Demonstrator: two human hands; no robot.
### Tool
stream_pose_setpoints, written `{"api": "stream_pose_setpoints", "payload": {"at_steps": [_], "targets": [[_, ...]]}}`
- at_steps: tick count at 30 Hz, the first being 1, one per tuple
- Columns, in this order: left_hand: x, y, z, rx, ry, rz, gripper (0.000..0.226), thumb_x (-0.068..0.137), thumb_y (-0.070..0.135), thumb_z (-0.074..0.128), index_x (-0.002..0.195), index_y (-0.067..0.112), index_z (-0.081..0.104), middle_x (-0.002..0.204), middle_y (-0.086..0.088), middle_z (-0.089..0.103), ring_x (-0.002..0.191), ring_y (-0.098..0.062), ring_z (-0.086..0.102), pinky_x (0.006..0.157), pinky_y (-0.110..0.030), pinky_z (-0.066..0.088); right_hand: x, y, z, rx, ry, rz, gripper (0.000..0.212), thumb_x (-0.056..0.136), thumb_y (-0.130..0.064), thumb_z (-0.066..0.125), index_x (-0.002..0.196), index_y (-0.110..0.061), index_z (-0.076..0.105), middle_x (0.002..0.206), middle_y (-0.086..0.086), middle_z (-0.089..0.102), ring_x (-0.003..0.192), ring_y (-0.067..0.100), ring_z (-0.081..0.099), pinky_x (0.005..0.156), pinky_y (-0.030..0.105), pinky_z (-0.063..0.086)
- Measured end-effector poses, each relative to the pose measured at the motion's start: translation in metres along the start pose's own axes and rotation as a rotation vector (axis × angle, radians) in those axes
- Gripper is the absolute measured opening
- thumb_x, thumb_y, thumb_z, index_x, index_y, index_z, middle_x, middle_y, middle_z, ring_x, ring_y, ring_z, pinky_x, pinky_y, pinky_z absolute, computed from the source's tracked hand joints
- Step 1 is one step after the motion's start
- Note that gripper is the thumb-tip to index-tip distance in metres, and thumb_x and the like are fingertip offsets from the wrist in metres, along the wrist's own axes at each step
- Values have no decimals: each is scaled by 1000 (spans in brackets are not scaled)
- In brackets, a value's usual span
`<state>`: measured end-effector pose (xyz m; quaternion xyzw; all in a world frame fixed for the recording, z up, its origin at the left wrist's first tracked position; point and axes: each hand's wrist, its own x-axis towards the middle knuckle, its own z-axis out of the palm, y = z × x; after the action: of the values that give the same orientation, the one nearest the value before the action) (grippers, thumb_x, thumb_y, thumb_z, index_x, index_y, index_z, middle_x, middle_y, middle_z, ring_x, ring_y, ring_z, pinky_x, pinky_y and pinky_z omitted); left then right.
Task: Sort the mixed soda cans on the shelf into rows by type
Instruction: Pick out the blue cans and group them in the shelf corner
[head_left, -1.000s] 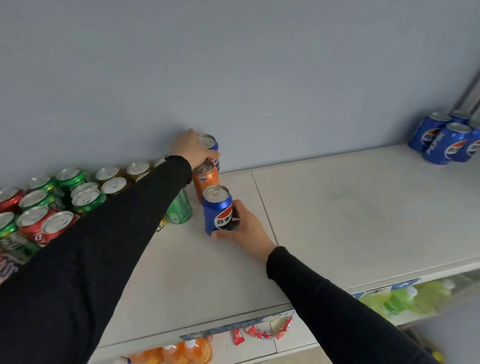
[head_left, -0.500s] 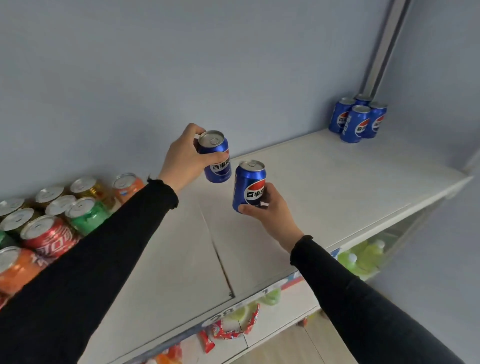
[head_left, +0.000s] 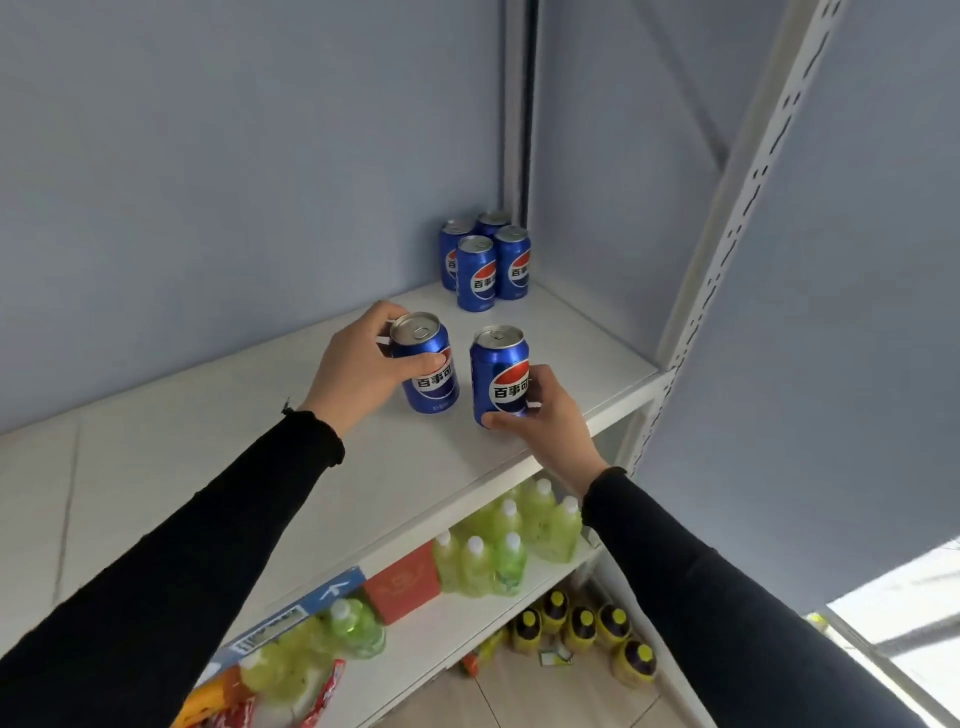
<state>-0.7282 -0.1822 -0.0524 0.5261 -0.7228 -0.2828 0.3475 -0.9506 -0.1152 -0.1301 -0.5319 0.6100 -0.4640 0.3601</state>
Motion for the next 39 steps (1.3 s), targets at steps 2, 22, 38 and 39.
{"api": "stream_pose_setpoints", "payload": {"at_steps": [2,22,38,39], "targets": [[11,12,24,-4,-1,-7,51,72,35,88,115,27,60,111,9,69,103,-15,66,83,-32,57,18,7,-25,-27,6,-3,64,72,-28,88,123,-24,51,115,-5,67,101,15,65,79,22,52],[143,19,118,136,108,95,56,78,30,85,125,18,57,120,4,58,106,-14,59,89,-28,49,193,38,-59,-53,6,-61,64,69,-41,84,123,-30,53,125,-4,66,113,16,64,101,48,53],[139,36,141,139,243,-109,66,81,31,82,138,23,50,121,1,51,109,-16,58,99,-40,52,228,48,-68,-163,-128,-167,70,70,-41,86,129,-28,51,127,-7,62,113,10,59,102,38,49],[136,37,142,99,241,-119,70,81,30,82,142,24,47,126,1,53,113,-16,57,101,-39,51,236,58,-63,-176,-138,-182,74,67,-49,85,130,-33,50,127,-11,62,116,11,59,103,42,50]]}}
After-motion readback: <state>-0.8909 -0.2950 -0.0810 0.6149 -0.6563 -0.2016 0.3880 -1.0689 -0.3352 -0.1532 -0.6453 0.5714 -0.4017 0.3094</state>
